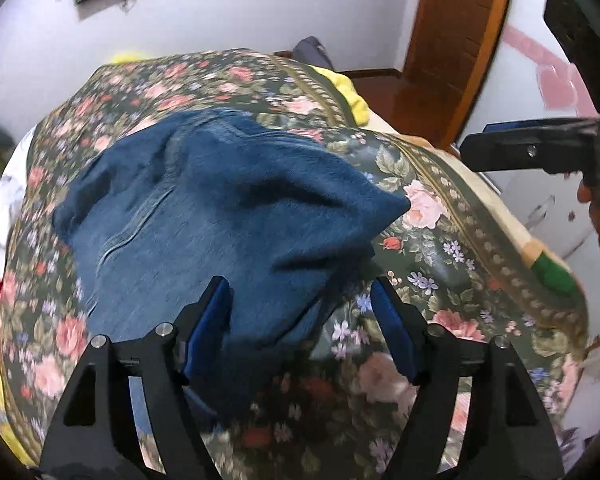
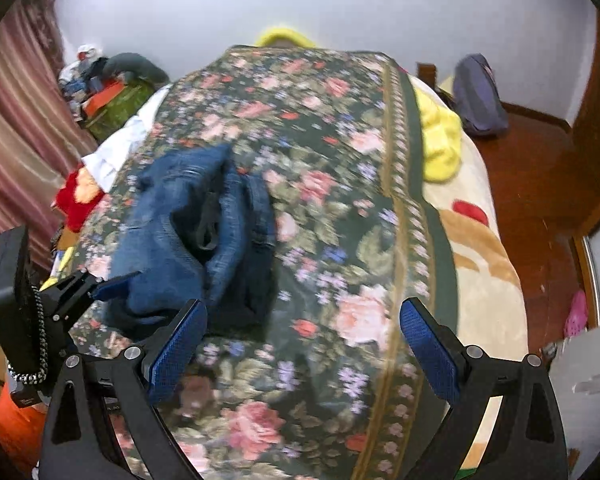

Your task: Fold large clothes

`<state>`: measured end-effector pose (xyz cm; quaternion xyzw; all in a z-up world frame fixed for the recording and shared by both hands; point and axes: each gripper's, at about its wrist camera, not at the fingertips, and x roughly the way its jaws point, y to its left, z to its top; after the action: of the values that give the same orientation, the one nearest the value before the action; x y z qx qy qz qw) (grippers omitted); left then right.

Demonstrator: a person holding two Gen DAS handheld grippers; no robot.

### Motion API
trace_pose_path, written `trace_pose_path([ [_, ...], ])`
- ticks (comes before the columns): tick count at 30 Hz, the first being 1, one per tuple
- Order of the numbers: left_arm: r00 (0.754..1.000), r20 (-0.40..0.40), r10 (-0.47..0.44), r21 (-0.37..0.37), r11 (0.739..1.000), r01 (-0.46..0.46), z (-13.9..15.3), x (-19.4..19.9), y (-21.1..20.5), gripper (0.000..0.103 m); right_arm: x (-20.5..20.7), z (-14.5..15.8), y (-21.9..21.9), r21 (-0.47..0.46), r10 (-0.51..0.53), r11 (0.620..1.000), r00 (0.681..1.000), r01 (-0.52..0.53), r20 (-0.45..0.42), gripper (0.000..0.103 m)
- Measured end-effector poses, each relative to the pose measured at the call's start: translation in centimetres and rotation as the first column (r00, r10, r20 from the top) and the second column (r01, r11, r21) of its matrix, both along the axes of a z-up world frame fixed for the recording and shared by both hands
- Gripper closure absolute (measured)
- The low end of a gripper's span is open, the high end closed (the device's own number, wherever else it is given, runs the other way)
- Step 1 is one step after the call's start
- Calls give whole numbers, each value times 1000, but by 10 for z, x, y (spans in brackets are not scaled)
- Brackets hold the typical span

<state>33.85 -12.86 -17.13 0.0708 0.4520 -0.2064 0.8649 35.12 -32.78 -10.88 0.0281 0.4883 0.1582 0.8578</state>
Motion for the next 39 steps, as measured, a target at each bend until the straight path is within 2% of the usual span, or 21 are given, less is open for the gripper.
trace_pose_path([
  [5,996,18,91,-94,992,-89,31,-18,53,27,6,18,39,4,85,996,995,-85,44,6],
  [8,984,56,171,-77,983,-167,40,-24,90,20,14,13,66,-5,126,992,991,-126,34,6],
  [11,960,62,272,-36,962,-270,34,-18,126,19,25,-1,88,-3,157,988,988,-157,8,6],
  [13,944,32,329,-40,944,-327,24,-12,145,19,39,-17,103,-9,162,987,986,-163,-33,6],
  [16,923,-26,385,-21,923,-385,-3,-1,163,19,61,-41,113,-67,137,987,986,-143,-93,6],
  [19,920,-106,378,-7,925,-381,-36,3,164,18,78,-62,103,-112,97,987,987,-112,-128,6],
  [20,922,-106,372,-12,927,-375,-42,2,164,18,81,-66,97,-100,108,988,985,-121,-134,5],
  [22,927,-71,369,-27,928,-371,-46,-3,164,11,85,-77,81,-64,126,989,982,-136,-138,1],
  [24,926,-51,374,-17,927,-375,-47,-7,164,6,84,-91,64,11,108,994,980,-108,-169,0],
  [28,923,-88,374,-46,924,-379,-51,-8,168,6,76,-108,43,111,68,993,974,-44,-218,0],
  [33,921,-115,373,-13,926,-377,-54,-17,172,6,55,-113,35,106,60,994,975,-38,-212,0],
  [39,919,-58,390,44,921,-388,-42,-28,183,7,40,-96,24,67,54,997,971,-39,-234,0],
])
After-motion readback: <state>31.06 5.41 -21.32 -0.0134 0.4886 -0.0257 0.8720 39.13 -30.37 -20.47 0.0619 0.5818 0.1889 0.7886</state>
